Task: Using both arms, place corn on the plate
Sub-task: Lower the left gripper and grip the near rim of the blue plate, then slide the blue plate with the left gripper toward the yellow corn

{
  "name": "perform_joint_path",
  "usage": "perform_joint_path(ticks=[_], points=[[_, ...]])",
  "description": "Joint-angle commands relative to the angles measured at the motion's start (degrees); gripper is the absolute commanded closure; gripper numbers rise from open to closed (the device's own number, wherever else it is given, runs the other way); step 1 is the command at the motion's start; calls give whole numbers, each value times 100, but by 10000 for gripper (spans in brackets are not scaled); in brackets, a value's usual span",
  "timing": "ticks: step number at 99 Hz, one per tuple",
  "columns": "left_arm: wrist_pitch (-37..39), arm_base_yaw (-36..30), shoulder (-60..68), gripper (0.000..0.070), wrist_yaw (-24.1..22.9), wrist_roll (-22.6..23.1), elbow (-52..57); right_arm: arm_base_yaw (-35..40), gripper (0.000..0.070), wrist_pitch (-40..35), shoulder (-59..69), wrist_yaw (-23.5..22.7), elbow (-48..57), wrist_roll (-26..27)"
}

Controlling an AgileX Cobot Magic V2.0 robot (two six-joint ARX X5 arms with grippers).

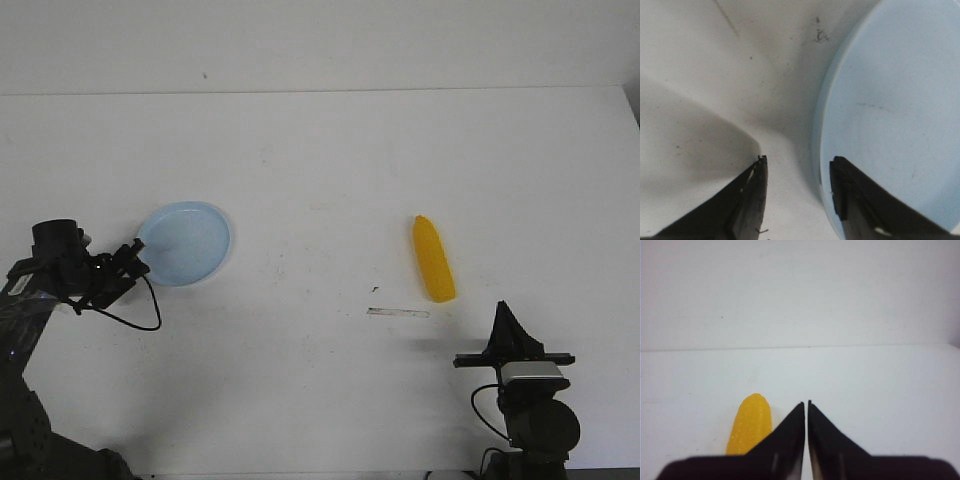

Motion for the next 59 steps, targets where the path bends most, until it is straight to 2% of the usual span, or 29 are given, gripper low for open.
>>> perform_joint_path(ticks=[1, 59], points=[[13, -11, 188, 451, 28, 35, 109, 15, 690, 70, 7, 0, -9, -20], [402, -168, 269, 456, 170, 35, 109, 15, 690, 70, 7, 0, -9, -20]])
